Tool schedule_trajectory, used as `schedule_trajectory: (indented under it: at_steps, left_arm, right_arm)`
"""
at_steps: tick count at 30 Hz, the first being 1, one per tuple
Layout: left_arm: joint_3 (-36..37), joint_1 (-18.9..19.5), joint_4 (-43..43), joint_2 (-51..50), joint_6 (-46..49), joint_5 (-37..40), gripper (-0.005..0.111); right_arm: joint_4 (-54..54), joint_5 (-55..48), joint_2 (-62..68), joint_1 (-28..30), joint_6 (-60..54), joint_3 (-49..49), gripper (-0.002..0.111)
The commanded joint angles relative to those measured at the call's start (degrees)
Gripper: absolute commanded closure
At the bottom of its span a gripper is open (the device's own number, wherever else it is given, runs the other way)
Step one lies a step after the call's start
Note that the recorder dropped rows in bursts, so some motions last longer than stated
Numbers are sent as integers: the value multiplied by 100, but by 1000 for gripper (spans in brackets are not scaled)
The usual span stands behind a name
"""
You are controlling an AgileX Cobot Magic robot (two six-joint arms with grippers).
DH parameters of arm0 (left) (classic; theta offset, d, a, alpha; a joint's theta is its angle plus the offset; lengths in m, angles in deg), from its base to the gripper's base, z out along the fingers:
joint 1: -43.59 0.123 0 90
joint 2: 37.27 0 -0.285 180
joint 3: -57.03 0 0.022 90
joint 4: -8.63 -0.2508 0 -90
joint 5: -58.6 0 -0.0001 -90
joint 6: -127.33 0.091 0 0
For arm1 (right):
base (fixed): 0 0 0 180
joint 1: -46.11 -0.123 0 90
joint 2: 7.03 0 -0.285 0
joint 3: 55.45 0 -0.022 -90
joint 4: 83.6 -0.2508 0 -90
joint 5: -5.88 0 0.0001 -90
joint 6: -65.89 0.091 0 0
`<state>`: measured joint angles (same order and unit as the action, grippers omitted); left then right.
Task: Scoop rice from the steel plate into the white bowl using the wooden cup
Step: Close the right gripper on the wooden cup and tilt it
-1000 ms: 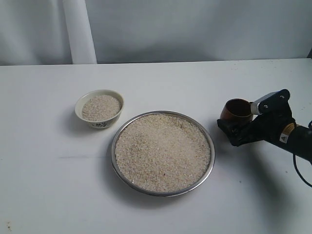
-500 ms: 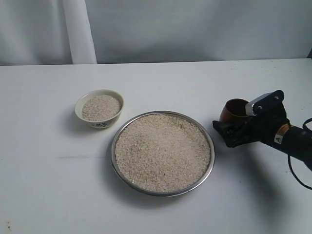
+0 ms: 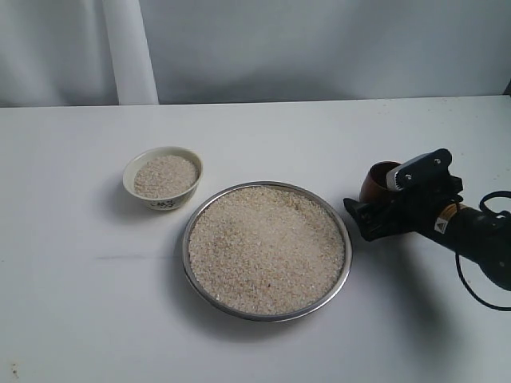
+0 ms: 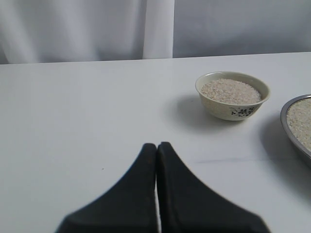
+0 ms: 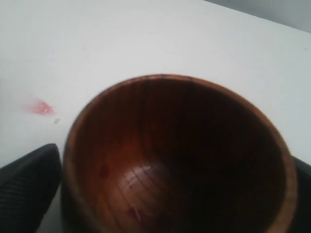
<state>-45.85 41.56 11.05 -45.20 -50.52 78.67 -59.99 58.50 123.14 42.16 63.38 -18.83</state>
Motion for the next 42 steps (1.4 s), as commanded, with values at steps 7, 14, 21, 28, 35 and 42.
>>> schedule_trajectory:
  at_steps: [7,14,21,28,35,42]
  left_arm:
    - [9,-35,-2,14,-5,-21,107]
    - [9,-35,-2,14,-18,-21,107]
    - [9,-35,-2,14,-18,-21,107]
    - [9,-35,-2,14,-3,-21,107]
    - [9,-35,-2,14,-3,-21,107]
    - [9,-35,-2,14,-16,-21,107]
  right_arm:
    - [-300,52,-1,0,-174,-17,3]
    - [-324,40,-1,0,-116,-17,5]
    - [-324,28,-1,-4,-71,-17,36]
    - [249,28,-1,-4,-49,-17,51]
    - [237,-15,-1,-4,36,-17,68]
    - [237,-88,-1,-4,36,-17,108]
